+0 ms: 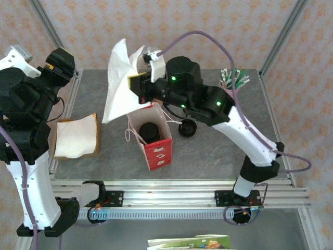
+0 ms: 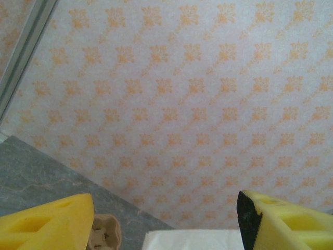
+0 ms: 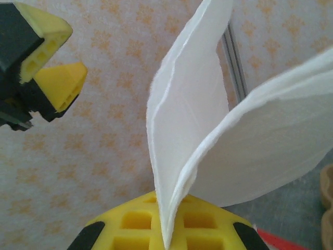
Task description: Pack the takeout coffee
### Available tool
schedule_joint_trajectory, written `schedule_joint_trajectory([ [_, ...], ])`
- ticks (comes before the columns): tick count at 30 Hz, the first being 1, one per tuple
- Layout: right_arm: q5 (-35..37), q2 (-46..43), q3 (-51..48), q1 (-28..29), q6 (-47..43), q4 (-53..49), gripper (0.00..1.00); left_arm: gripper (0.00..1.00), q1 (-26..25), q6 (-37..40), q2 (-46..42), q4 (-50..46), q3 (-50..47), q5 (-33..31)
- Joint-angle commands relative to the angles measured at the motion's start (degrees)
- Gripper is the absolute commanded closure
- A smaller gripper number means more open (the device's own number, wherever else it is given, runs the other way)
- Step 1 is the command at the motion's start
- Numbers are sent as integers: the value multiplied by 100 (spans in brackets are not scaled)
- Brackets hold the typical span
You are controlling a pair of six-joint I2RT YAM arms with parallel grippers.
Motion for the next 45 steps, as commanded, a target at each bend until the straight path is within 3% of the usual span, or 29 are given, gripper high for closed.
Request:
schedule_joint_trajectory([
  [1,31,-410,-351,35,759,-424,100,28,-23,-158,-172,269,-189,221],
  [4,88,-767,-673,-19,1182,-600,100,28,-28,-194,-257,255,-300,230],
  [11,-571,-1239,-1605,-224,1628,-722,100,28,-27,-314,-445,455,-745,365],
  [24,-1651,-674,-1208,-627,1442,-920,100,29,-28,-334,-517,588,-1006,375],
  [35,-656,-791,-1648,-867,1330,-1939,100,29,-26,-326,-522,582,-1048,375],
  [45,-141,-268,-1155,-918,1007,-3126,100,29,-28,-321,-535,544,-1060,327],
])
